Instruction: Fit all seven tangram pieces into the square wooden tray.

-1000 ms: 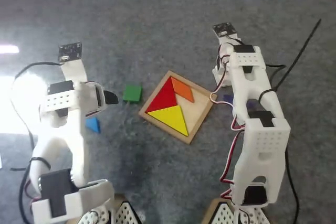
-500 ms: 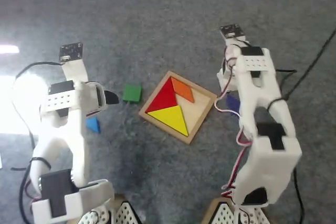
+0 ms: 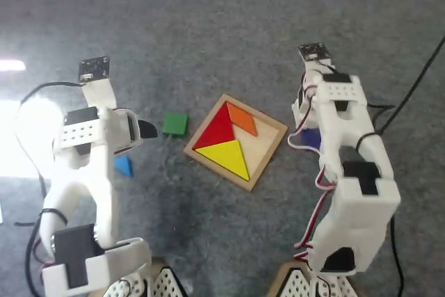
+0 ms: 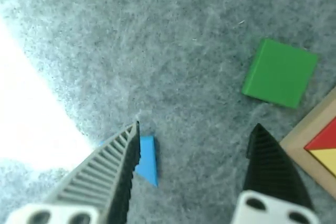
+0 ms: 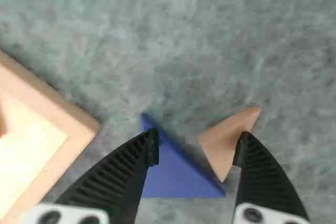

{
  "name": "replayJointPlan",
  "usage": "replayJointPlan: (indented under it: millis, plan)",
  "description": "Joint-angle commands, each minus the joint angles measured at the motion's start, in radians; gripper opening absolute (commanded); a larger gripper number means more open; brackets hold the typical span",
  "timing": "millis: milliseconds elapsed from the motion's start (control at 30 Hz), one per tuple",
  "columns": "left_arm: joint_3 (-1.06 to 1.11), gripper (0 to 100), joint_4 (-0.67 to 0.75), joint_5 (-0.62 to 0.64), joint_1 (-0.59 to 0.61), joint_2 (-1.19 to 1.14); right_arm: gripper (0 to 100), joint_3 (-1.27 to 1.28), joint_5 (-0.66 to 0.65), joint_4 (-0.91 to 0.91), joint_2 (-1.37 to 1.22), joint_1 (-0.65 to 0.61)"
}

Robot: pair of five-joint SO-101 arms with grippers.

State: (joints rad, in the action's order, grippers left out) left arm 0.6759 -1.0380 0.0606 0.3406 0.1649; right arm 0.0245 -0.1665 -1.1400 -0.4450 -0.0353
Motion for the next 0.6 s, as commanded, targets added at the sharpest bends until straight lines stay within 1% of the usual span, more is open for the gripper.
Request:
replayJointPlan:
  millis: [0, 133, 400, 567]
  plan:
    - [-0.007, 32, 0.017, 0.014, -0.008, 0.046, 21.3, -0.167, 0.012, -0.099, -0.108, 0.064]
    - [-0.007, 32, 0.021, 0.014, -0.008, 0.046, 17.3, -0.169, 0.012, -0.119, -0.125, 0.094]
    - [-0.007, 32, 0.021, 0.014, -0.008, 0.044, 16.1, -0.144, 0.025, -0.119, -0.101, 0.168]
    - [-0.007, 32, 0.023, 0.014, -0.008, 0.043, 8.3, -0.146, 0.018, -0.116, -0.022, 0.173]
